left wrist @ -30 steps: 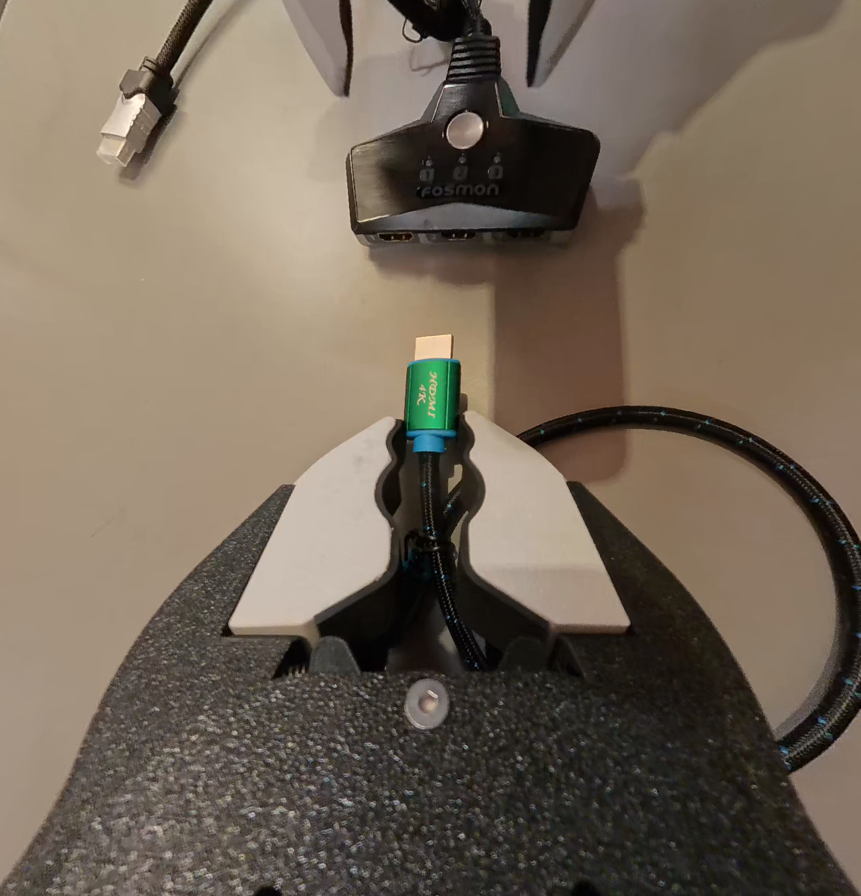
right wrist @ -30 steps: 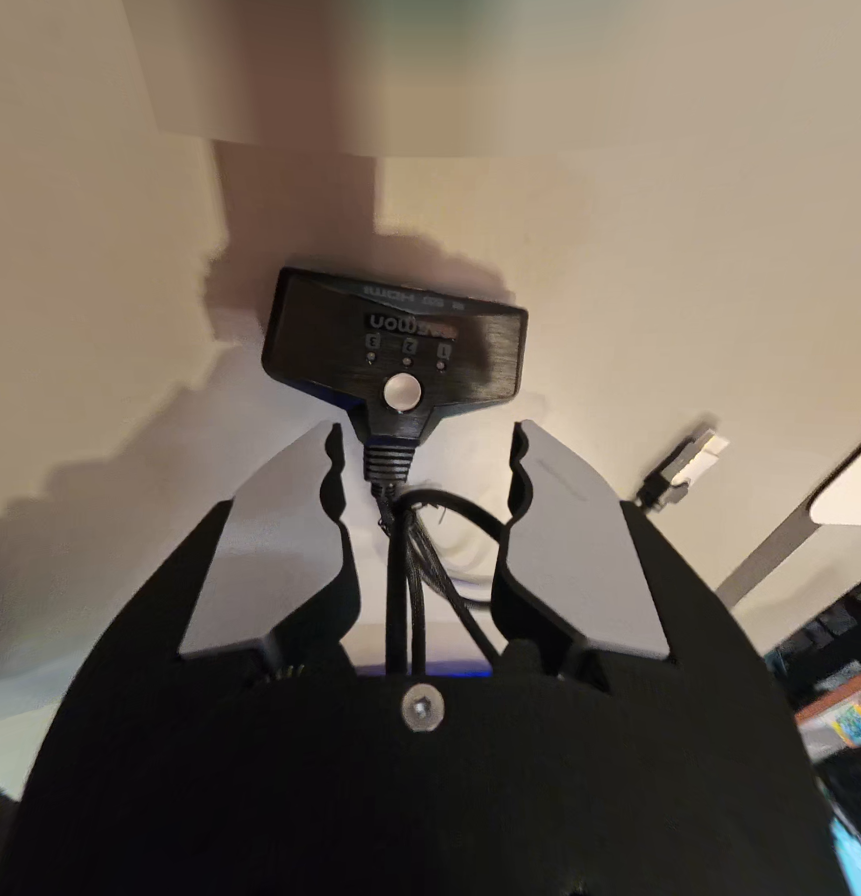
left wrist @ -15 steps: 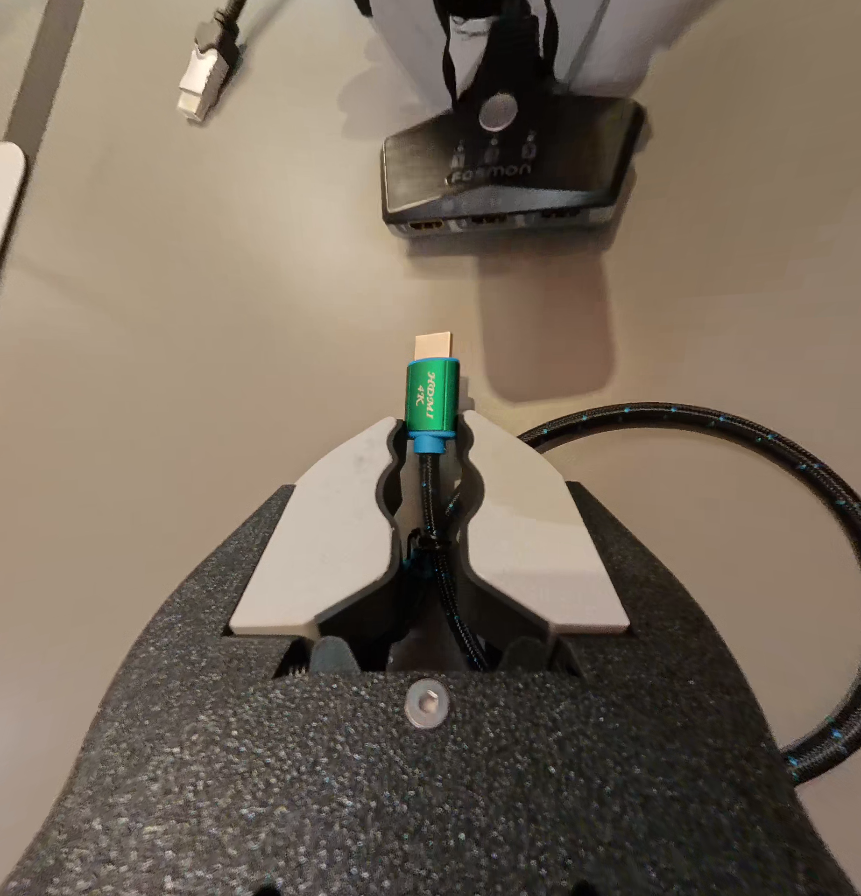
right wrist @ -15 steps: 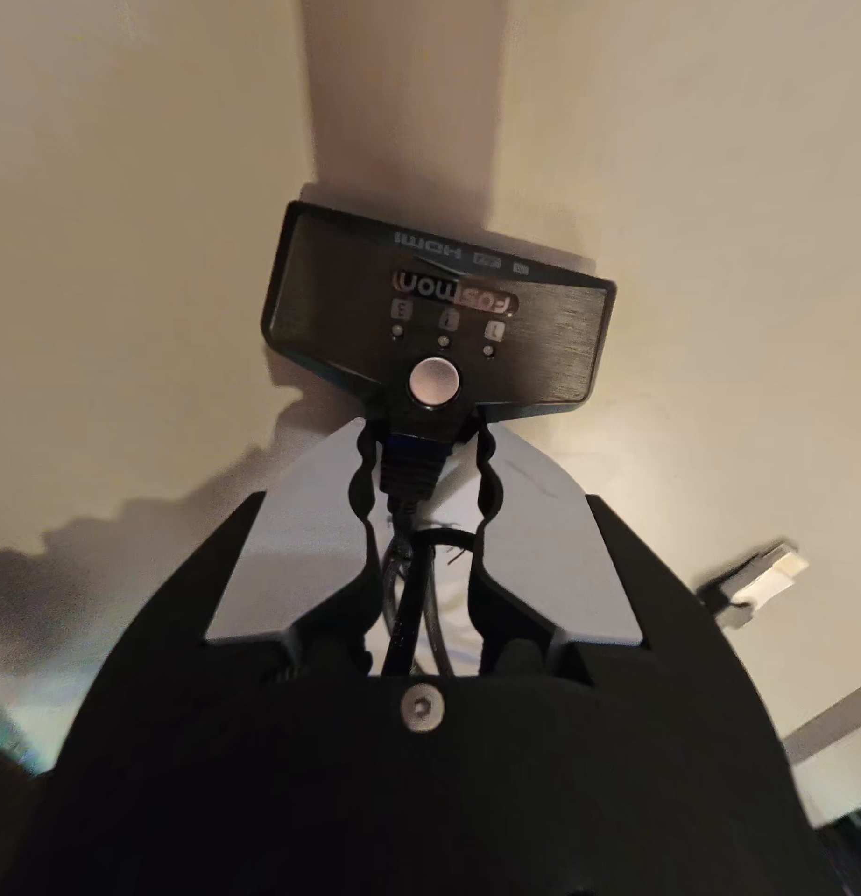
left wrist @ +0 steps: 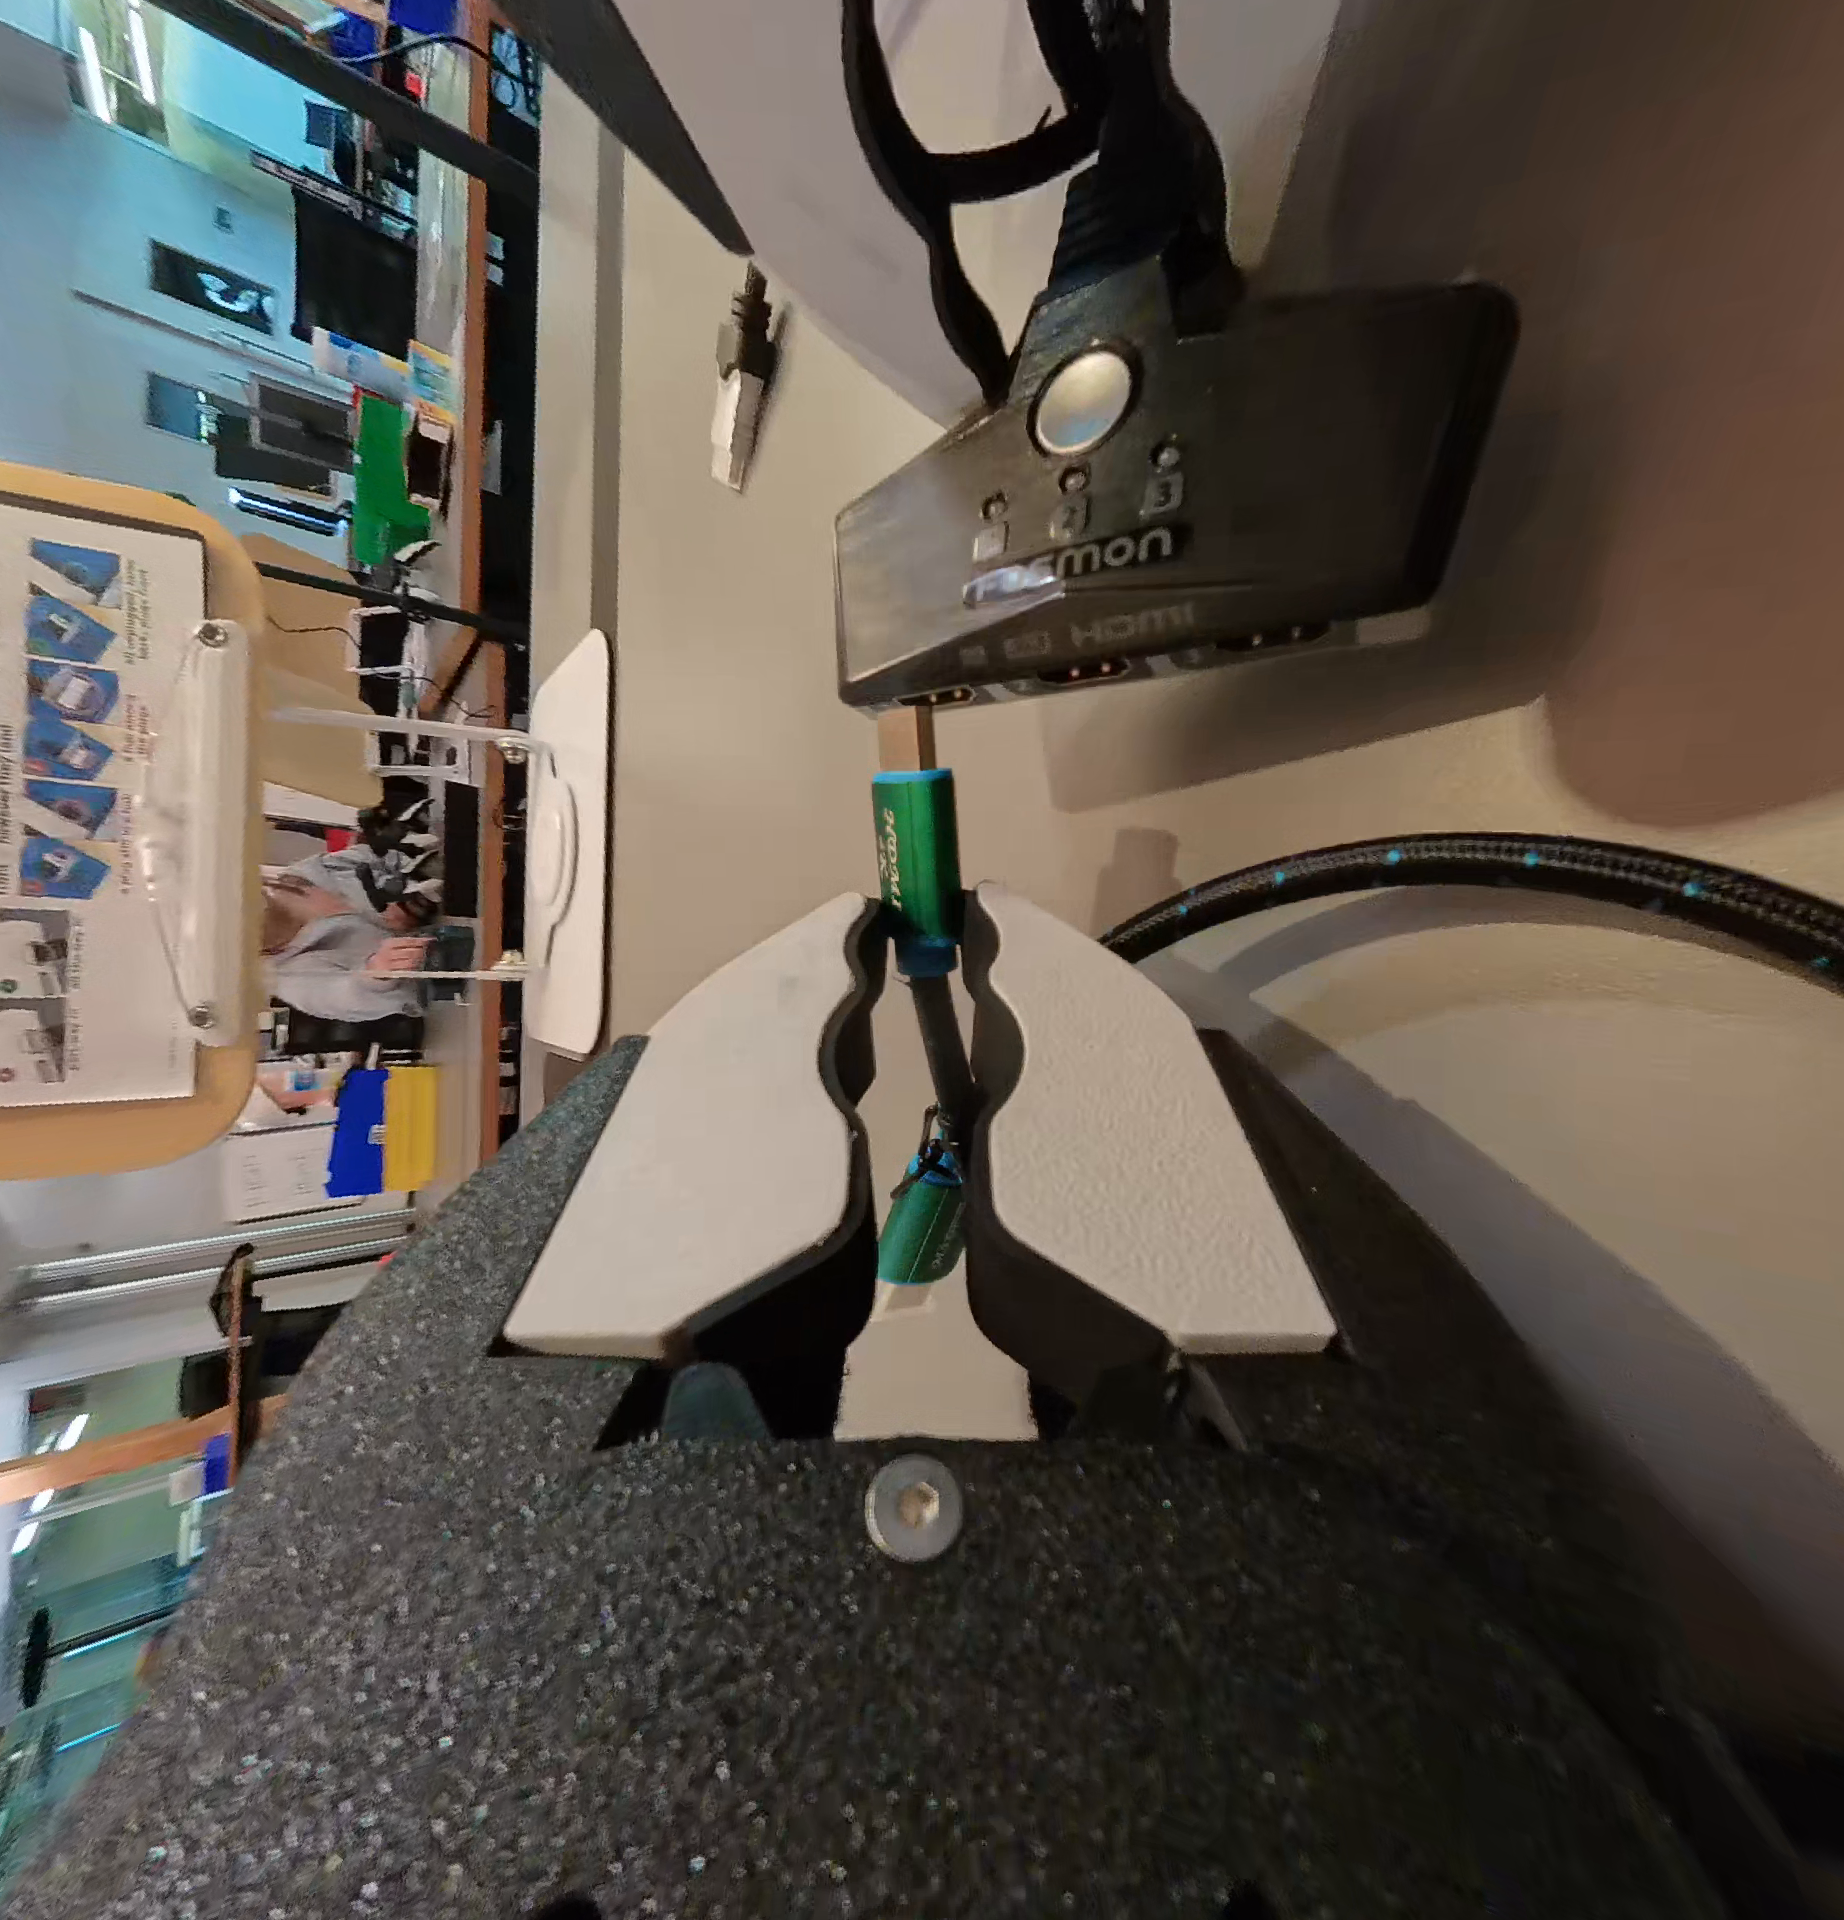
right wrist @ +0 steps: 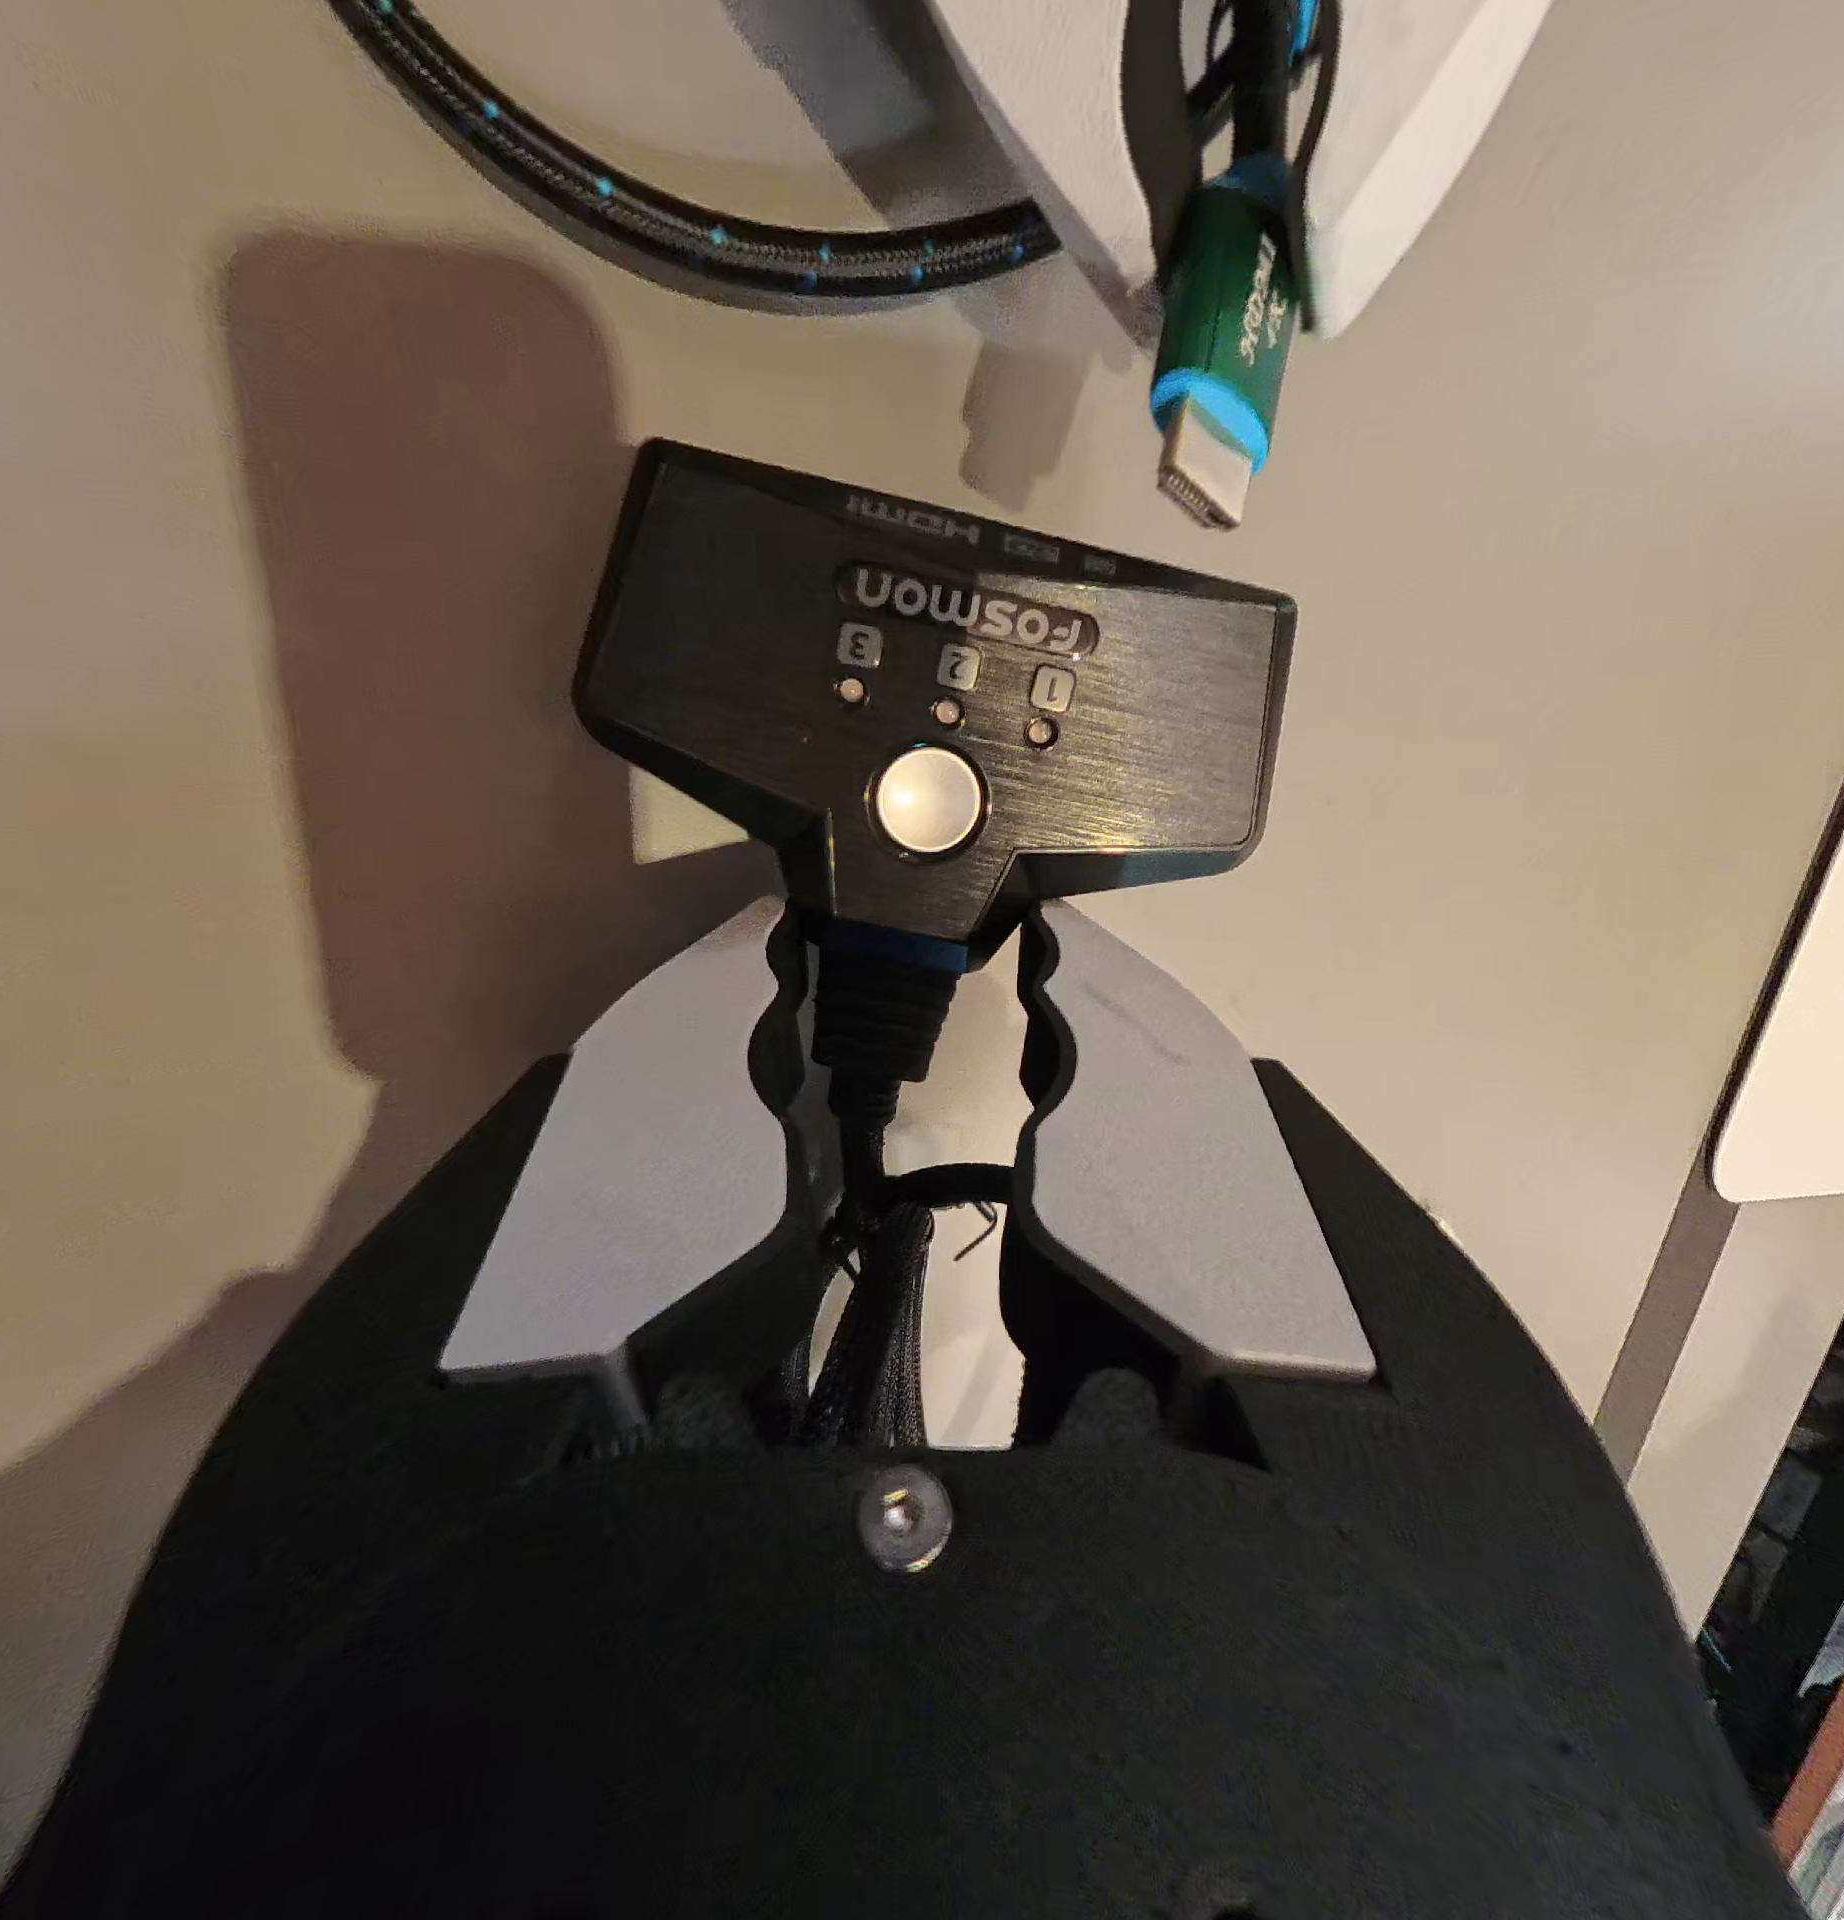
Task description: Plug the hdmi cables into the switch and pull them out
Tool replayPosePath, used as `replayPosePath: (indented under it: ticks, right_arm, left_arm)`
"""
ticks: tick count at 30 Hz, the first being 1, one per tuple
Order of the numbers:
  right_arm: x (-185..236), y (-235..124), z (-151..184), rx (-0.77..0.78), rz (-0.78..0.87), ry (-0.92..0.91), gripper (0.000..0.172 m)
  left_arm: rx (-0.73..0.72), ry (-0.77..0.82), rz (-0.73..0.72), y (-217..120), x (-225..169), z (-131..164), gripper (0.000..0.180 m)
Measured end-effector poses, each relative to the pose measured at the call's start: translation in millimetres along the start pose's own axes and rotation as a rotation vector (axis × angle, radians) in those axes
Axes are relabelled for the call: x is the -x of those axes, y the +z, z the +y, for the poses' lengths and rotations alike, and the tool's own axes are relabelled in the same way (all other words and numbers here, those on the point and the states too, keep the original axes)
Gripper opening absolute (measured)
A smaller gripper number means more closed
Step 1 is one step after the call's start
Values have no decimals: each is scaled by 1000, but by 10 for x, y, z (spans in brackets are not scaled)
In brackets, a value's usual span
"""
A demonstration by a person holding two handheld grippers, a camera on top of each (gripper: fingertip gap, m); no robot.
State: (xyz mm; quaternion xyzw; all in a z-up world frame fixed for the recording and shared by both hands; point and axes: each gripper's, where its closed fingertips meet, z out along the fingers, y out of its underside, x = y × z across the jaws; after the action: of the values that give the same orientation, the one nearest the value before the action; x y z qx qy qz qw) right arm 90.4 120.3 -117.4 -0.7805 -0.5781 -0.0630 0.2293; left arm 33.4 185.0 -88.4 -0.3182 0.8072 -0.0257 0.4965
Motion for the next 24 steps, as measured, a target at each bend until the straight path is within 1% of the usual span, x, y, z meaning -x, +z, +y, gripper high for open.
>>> replayPosePath:
  ticks: [6,10,19,24]
  right_arm:
    - [17,1,-77,-47,12,-2,39]
    - [-1,-22,-80,-68,13,26,39]
    - [-29,-20,-79,-62,14,92,39]
    - [-23,-26,-102,-76,1,123,39]
  left_arm:
    - [68,122,-84,35,52,64,13]
    - [94,204,-138,34,74,51,12]
    - [195,325,-254,35,158,58,12]
    - [203,358,-304,23,197,31,11]
